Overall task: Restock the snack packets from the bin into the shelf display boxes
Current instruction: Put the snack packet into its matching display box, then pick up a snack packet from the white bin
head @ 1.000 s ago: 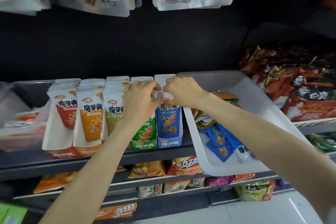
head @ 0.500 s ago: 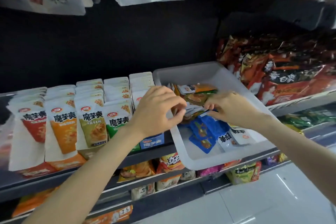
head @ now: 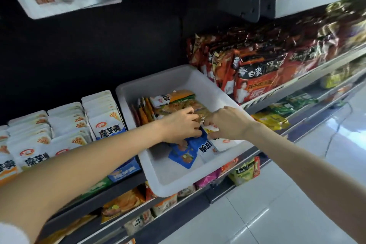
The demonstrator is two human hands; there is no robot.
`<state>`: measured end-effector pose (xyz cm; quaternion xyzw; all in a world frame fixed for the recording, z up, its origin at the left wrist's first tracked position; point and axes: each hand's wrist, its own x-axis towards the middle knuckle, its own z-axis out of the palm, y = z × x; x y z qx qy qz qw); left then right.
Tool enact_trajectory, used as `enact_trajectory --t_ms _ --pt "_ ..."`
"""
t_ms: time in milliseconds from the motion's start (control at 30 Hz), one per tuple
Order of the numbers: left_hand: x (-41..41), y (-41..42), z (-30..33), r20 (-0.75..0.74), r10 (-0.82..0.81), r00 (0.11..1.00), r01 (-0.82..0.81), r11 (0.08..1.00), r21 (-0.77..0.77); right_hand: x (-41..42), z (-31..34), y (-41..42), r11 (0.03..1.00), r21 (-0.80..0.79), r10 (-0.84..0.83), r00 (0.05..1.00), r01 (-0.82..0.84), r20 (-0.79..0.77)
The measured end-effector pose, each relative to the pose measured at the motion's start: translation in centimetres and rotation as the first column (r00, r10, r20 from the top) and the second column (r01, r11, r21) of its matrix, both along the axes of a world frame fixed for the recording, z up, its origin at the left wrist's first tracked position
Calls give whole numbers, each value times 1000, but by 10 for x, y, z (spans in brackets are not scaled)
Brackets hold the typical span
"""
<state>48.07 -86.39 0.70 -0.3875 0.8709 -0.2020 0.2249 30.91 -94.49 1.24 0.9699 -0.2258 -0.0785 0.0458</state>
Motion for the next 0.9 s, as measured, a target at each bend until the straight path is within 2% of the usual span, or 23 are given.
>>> enact_trajectory --t_ms 67,133,333,367,400,433,500,533,567,600,633,700,767,900 --pt "3 1 -3 -114 -96 989 91 995 -49 -1 -1 0 1000 -4 8 1000 -8 20" --pt "6 4 -3 -242 -109 964 95 993 -69 -2 -3 -1 1000 23 21 999 -22 38" --pt "25 15 20 -517 -24 856 18 1000 -15 -7 -7 -5 995 83 45 998 -48 37" --pt "28 18 25 -563 -8 826 -21 999 -45 -9 -3 -4 992 111 48 996 -57 76" --pt "30 22 30 -642 18 767 -87 993 -76 -12 4 -3 983 171 33 982 -65 184" --pt "32 29 37 -750 63 658 -185 980 -80 -14 13 1 966 247 -12 945 -73 326" --pt "36 44 50 -933 145 329 -361 932 18 -15 37 14 857 503 -250 759 -115 601" --pt "37 52 56 -973 162 162 -392 916 88 -13 49 23 733 652 -406 646 -192 647" --pt "38 59 60 -986 167 26 -399 906 143 -10 59 30 640 712 -490 559 -291 669" --pt "40 65 64 -983 169 -73 -396 900 184 -5 68 36 588 719 -524 503 -370 687" --pt "41 71 66 -976 172 -133 -395 894 211 3 76 42 611 685 -498 480 -397 722" --pt "46 84 67 -967 178 -182 -402 884 239 20 87 48 729 576 -372 493 -371 787" --pt "51 101 65 -966 173 -193 -447 861 243 39 93 51 796 506 -286 530 -333 798" --pt "70 144 62 -985 102 -141 -636 753 169 82 99 70 794 463 -200 550 -394 811"
